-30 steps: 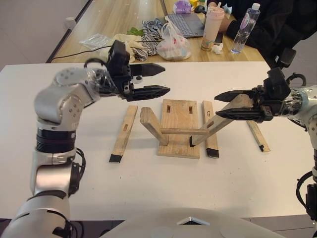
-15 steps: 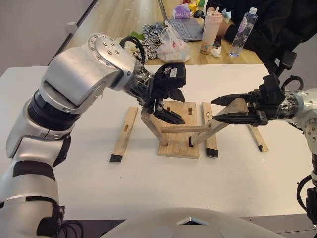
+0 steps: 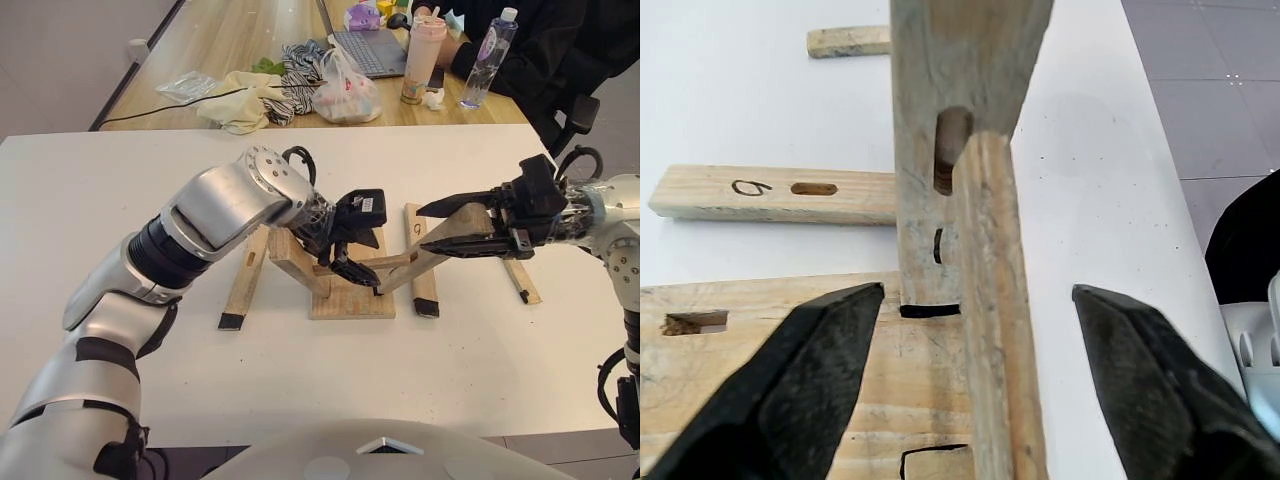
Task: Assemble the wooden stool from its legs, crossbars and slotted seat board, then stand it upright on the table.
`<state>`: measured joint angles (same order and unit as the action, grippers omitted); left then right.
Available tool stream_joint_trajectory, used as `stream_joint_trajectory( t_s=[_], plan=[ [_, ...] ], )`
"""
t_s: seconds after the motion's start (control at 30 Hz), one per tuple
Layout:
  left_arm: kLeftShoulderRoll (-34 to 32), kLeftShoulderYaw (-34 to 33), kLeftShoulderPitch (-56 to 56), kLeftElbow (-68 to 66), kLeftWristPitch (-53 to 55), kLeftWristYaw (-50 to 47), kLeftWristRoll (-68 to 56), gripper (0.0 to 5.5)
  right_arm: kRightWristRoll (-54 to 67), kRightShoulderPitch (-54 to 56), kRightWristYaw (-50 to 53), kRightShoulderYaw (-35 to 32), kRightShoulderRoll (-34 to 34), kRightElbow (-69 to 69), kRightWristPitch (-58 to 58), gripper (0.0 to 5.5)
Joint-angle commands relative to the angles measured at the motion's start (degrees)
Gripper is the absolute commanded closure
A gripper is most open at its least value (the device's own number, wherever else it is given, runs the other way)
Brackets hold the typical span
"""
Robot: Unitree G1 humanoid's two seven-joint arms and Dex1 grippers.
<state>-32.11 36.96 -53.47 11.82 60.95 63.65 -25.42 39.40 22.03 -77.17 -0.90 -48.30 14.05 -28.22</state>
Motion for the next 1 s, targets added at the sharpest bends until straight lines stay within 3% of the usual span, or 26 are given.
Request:
stream_joint_trajectory(
  t_s=[0.03,0.27,0.43,0.63,0.7,0.73,1.0],
  plan=[
    [1.5,2.2,2.0,-4.0,-0.2,-0.1,1.5,2.03,-5.0,-1.1,-0.1,5.9,-0.3,-0.1,-0.1,3.48],
    [3.7,3.0,2.9,-7.7,-0.2,0.6,2.5,3.04,-7.4,-0.9,-0.8,10.8,0.0,0.7,2.0,3.48],
    [7.2,6.2,4.4,-11.9,1.5,1.1,2.8,3.07,-9.2,1.0,0.5,16.0,1.4,1.5,0.2,3.48],
    [9.5,7.6,6.5,-15.3,1.8,0.7,3.8,3.77,-14.6,-0.9,4.2,23.6,2.8,-0.2,-1.5,3.48],
    [9.4,6.7,7.1,-15.7,-1.1,1.4,4.0,3.77,-13.5,-1.6,6.0,23.2,4.2,-0.2,-2.3,3.48],
    [8.8,5.9,6.9,-15.5,-3.7,2.7,4.0,3.77,-12.3,-1.8,6.9,22.2,4.9,-0.2,-2.8,3.10],
    [7.0,2.5,3.0,-19.4,-11.1,6.8,5.6,2.64,-5.8,0.2,6.6,16.2,4.8,-1.4,-3.6,1.71]
  ],
)
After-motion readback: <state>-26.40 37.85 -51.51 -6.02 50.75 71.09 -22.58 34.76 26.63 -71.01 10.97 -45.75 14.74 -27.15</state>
